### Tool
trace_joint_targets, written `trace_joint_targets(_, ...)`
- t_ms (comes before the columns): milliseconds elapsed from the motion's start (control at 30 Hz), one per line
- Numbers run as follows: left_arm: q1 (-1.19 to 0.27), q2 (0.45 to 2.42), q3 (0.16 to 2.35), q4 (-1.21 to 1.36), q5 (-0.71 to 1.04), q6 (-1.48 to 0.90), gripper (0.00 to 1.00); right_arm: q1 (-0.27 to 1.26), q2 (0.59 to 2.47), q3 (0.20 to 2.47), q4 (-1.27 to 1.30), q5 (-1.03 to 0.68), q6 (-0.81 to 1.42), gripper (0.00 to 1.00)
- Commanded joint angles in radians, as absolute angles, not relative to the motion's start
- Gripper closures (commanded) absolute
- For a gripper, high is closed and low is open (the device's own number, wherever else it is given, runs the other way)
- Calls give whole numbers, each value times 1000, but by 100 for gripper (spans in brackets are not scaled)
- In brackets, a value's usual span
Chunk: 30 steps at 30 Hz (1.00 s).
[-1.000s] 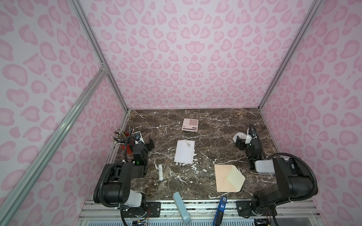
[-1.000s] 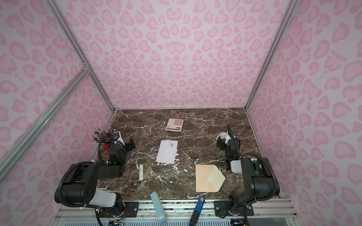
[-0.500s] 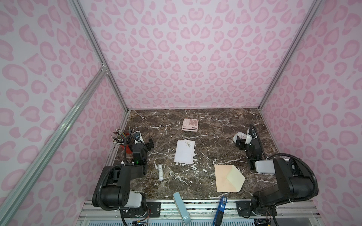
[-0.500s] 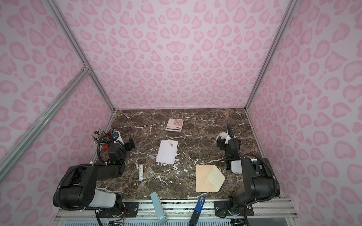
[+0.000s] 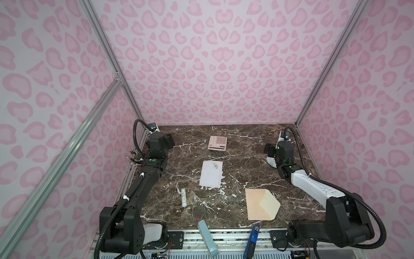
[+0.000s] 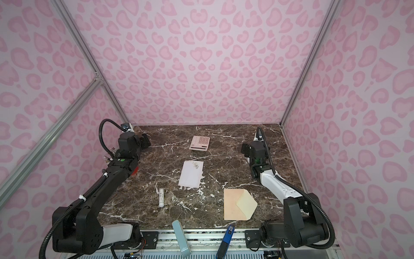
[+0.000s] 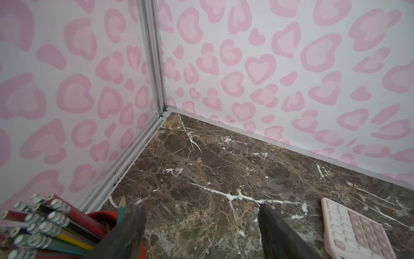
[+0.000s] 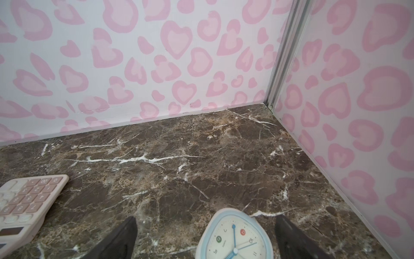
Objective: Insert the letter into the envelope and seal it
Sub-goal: 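Move both grippers toward the white letter sheet on the table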
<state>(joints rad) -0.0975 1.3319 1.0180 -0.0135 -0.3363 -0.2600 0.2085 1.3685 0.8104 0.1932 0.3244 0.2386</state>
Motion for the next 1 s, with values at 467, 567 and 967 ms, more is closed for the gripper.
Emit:
trace_joint_targets(467,-152,1292,1156,-546,36,-444,17,301,1319,1031,-408,148,524,4)
trace_joint_targets(567,-187,1268,1127,-533,61,-455,18,336,1299,1004,-396,136,515,5)
trace_joint_targets(967,-296,1090,992,-499,72,-515,30,491,1186,914,-336,116,554,8)
